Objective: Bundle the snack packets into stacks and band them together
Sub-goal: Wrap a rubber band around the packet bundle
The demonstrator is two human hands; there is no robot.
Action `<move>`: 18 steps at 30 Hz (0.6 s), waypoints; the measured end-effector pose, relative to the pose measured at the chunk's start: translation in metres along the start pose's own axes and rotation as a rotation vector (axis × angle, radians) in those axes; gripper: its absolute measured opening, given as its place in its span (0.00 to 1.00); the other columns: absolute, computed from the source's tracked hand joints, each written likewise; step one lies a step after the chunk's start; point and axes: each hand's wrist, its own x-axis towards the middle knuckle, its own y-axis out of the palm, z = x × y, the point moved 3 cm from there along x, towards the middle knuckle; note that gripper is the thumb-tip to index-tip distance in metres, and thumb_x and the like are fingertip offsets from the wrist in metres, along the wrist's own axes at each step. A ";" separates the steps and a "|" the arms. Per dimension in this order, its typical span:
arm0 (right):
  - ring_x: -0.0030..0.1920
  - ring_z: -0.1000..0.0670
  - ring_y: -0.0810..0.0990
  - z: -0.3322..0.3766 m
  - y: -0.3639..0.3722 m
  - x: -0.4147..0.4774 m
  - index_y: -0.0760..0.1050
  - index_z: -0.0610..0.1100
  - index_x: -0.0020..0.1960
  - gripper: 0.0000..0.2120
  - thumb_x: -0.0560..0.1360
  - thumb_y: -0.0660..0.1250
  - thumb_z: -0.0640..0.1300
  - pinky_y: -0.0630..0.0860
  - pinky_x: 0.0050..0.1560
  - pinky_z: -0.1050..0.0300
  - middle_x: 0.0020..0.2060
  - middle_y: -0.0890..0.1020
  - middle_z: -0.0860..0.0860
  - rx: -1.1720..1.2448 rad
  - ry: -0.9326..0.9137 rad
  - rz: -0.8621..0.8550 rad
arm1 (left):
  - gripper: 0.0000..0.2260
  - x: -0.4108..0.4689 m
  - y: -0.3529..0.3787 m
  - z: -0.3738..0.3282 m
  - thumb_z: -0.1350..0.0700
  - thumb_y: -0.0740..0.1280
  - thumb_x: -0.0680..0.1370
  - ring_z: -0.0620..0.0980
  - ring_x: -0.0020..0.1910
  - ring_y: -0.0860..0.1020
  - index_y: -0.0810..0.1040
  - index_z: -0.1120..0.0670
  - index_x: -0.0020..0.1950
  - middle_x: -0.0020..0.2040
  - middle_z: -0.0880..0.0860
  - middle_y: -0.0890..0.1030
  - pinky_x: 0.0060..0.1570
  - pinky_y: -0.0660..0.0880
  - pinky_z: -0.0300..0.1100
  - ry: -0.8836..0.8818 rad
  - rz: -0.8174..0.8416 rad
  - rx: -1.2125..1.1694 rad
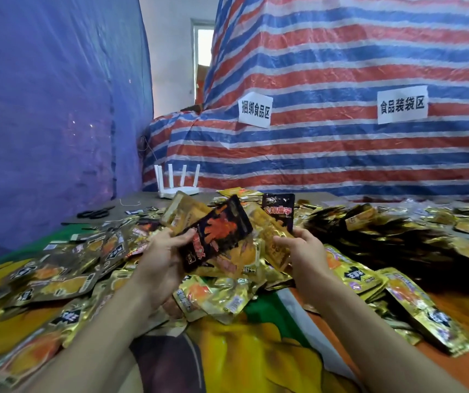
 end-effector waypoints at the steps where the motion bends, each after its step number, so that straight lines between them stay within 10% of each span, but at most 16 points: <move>1: 0.37 0.46 0.83 -0.001 0.001 0.001 0.75 0.48 0.50 0.12 0.75 0.72 0.33 0.80 0.33 0.49 0.44 0.84 0.42 0.032 0.020 0.023 | 0.18 -0.001 0.001 0.000 0.61 0.66 0.74 0.59 0.46 0.84 0.74 0.62 0.63 0.56 0.64 0.83 0.42 0.78 0.53 0.013 0.049 0.045; 9: 0.54 0.41 0.85 -0.004 0.019 -0.016 0.79 0.49 0.60 0.22 0.73 0.66 0.27 0.82 0.54 0.39 0.53 0.85 0.44 -0.031 0.027 0.353 | 0.16 -0.002 0.009 0.017 0.71 0.68 0.76 0.60 0.50 0.85 0.75 0.59 0.62 0.54 0.63 0.84 0.44 0.82 0.49 0.119 0.119 0.461; 14: 0.55 0.45 0.85 -0.008 0.034 -0.036 0.78 0.44 0.65 0.18 0.79 0.65 0.51 0.82 0.55 0.48 0.56 0.85 0.43 -0.063 0.021 0.623 | 0.18 -0.002 0.009 0.018 0.68 0.70 0.77 0.50 0.54 0.84 0.75 0.52 0.63 0.53 0.51 0.86 0.45 0.81 0.40 0.266 0.059 0.589; 18: 0.53 0.46 0.86 -0.012 0.031 -0.036 0.78 0.46 0.62 0.20 0.73 0.76 0.36 0.83 0.53 0.50 0.52 0.87 0.47 -0.193 -0.129 0.623 | 0.24 -0.006 0.013 0.018 0.67 0.76 0.72 0.51 0.52 0.85 0.74 0.51 0.64 0.54 0.50 0.84 0.45 0.83 0.48 0.396 -0.038 0.605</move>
